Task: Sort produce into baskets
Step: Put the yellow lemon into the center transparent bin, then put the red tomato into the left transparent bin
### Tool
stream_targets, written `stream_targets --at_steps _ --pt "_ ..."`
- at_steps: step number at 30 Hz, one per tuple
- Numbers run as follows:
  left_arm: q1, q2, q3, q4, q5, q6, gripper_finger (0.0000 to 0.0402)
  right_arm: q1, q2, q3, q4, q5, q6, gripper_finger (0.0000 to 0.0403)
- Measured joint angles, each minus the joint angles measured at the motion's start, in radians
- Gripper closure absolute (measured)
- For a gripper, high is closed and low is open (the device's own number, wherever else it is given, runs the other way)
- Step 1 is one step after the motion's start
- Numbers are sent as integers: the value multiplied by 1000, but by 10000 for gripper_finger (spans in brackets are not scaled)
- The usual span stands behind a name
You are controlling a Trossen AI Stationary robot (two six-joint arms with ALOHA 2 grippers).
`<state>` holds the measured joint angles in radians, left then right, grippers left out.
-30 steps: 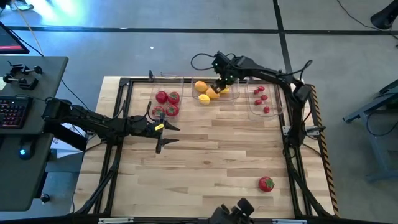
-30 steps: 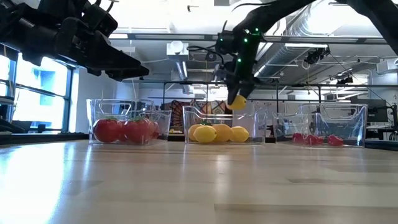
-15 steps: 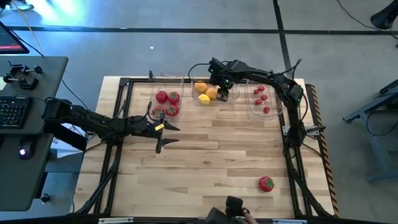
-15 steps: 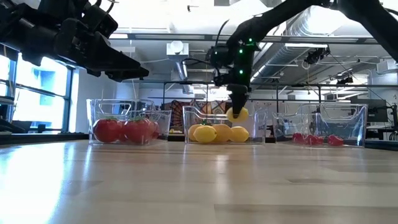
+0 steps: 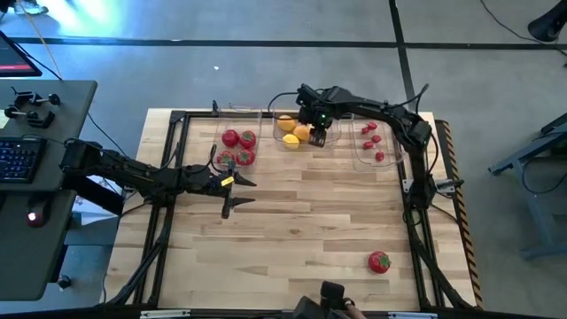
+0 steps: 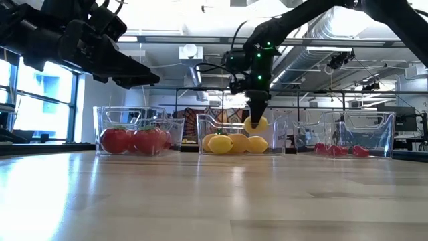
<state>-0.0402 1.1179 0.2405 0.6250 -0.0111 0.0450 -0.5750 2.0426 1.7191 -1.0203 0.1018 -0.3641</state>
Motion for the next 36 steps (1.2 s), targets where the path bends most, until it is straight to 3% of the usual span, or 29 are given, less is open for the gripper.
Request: stream_targets --at_steps 17,30,36 --pt "0 0 0 -1 0 -7 184 2 44 0 -13 24 8 217" --pt "0 0 0 0 0 1 184 4 53 0 -15 48 113 118" --pt "0 0 0 0 0 3 184 31 52 47 -75 92 98 104"
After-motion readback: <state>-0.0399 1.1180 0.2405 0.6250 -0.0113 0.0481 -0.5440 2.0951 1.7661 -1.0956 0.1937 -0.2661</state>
